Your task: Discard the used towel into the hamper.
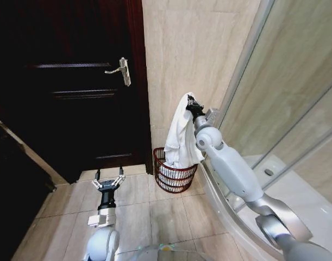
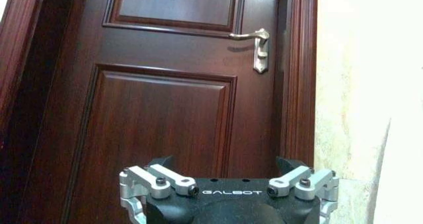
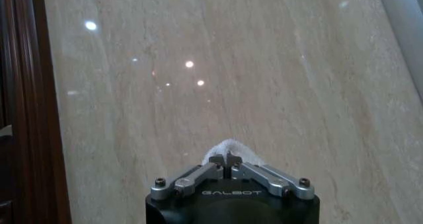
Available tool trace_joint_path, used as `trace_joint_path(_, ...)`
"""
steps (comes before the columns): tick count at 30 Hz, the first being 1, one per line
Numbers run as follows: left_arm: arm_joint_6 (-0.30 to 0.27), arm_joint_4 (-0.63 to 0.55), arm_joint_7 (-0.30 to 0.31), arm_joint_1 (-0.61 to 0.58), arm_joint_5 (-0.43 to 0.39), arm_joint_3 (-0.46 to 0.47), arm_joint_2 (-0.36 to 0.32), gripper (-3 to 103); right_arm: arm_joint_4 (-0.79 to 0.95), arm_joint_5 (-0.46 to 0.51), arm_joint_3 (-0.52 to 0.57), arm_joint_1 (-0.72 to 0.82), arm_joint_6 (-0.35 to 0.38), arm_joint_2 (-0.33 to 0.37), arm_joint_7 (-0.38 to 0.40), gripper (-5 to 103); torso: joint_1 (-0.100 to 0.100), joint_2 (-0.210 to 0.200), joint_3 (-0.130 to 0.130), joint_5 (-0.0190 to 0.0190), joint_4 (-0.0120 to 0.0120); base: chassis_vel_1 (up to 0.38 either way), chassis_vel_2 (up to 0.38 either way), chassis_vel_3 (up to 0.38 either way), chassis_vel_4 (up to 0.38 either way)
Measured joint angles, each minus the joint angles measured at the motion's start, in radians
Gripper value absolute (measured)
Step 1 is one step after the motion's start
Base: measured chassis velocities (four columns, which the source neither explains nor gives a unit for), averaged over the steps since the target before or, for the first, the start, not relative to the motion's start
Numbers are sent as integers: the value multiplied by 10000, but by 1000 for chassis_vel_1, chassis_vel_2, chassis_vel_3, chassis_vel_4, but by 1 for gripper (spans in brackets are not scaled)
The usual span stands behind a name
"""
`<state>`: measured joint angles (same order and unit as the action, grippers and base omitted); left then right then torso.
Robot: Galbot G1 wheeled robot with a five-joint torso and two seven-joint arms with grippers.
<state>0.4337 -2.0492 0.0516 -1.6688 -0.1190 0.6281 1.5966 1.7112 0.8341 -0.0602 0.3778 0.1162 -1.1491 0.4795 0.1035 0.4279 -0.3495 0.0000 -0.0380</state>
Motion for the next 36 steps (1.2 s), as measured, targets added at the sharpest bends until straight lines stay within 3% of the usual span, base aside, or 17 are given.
trace_joint_path(36, -65, 30, 11, 5, 306, -68, 112, 100, 162, -35, 218, 265, 30, 188, -115, 2, -503, -1343, 837, 1, -2, 0, 0, 0, 0)
